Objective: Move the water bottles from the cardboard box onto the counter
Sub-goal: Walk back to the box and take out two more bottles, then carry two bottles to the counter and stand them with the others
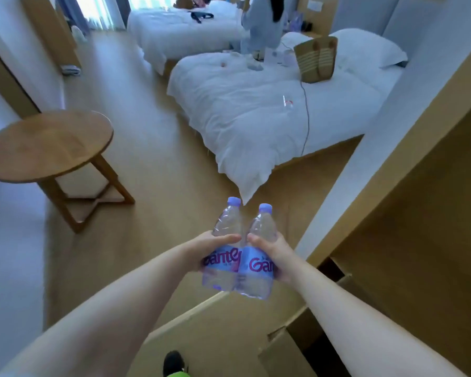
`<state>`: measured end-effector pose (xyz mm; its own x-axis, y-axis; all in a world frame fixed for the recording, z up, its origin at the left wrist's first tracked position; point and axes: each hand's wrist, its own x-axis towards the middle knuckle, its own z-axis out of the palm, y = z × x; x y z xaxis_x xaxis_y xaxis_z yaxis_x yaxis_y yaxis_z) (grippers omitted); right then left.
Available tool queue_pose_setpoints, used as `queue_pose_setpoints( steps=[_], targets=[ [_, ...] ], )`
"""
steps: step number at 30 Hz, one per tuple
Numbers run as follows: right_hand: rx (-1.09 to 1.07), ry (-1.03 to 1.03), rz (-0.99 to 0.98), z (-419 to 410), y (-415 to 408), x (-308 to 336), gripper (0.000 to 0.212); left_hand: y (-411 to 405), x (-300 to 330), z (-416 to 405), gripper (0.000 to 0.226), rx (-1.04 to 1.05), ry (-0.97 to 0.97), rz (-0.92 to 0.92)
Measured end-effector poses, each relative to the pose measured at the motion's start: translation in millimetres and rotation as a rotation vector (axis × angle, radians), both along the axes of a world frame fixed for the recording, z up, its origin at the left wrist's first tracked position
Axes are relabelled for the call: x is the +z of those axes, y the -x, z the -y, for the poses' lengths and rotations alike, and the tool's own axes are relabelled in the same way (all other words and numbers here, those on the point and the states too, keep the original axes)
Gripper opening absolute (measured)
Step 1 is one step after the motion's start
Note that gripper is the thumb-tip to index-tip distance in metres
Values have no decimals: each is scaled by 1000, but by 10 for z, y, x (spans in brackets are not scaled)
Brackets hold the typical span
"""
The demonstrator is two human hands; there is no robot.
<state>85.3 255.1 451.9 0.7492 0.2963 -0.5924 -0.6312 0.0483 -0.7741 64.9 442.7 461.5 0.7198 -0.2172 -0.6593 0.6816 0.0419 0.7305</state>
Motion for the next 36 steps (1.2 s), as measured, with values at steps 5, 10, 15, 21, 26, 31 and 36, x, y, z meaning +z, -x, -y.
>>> queue_pose_setpoints(
  steps=[5,10,15,21,26,31,36],
  targets=[
    [208,428,260,-1265,-307,196,74,-178,146,-1003,50,263,-365,95],
    [210,691,474,-2356,-762,318,67,-467,298,-1978,62,522,-828,84],
    [108,797,548,-3077,-1232,358,70,-852,335,-2663,68,740,-942,18],
    [82,830,684,-3740,-2227,222,72,-1708,147,-3144,71,878,-936,-72],
    [205,809,789,-4388,-3564,234,73,-2902,177,-3618,70,1082,-896,-82],
    [300,741,893,-4931,-4791,502,78,-4094,492,-4055,79,1172,-918,-28],
    [332,708,863,-5481,-5688,639,77,-4988,668,-4496,85,1192,-994,-28]
  ],
)
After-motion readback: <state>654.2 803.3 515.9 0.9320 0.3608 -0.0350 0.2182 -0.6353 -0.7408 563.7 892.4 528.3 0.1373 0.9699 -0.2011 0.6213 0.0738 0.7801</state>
